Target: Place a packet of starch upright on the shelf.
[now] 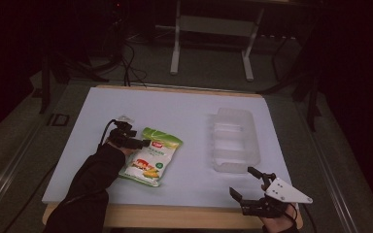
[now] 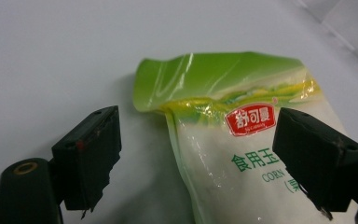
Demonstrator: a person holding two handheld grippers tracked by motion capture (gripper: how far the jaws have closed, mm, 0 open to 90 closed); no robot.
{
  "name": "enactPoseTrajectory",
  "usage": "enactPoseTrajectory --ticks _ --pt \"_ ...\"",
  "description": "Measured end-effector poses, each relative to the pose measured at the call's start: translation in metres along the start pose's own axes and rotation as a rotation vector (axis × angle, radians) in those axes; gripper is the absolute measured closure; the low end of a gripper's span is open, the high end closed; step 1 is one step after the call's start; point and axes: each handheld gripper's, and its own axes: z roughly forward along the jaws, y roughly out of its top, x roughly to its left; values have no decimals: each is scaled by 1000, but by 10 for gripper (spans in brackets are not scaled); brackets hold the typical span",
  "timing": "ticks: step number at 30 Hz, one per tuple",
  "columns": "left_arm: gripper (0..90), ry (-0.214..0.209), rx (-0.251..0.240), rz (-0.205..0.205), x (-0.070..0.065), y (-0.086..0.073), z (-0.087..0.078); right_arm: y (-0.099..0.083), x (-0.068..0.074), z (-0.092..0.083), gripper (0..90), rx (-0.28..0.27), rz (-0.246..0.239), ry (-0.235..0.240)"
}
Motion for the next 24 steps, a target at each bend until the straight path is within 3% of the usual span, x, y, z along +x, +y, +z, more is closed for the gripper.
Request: enactPoseTrajectory --ticks 7,13,15,16,17,18,20,24 --pt "169 -10 55 6 -1 -4 11 -1 -1 0 105 3 5 3" --pt "193 -11 65 -5 -7 -5 12 1 -1 -1 105 -14 34 25" --pt "245 -14 83 8 -10 -4 12 1 -1 -1 105 -10 29 23" --pt "287 -42 92 11 -11 -4 11 1 -1 0 105 -8 28 22" --pt "447 -68 104 14 -14 -4 12 1 -1 0 105 -5 27 22" --pt "453 -68 104 14 -14 -4 12 1 -1 0 105 -5 27 22" --pt "518 -24 123 46 -23 -2 13 1 0 0 105 -1 19 21" --pt "661 8 136 28 -27 -2 12 1 0 1 106 2 21 20"
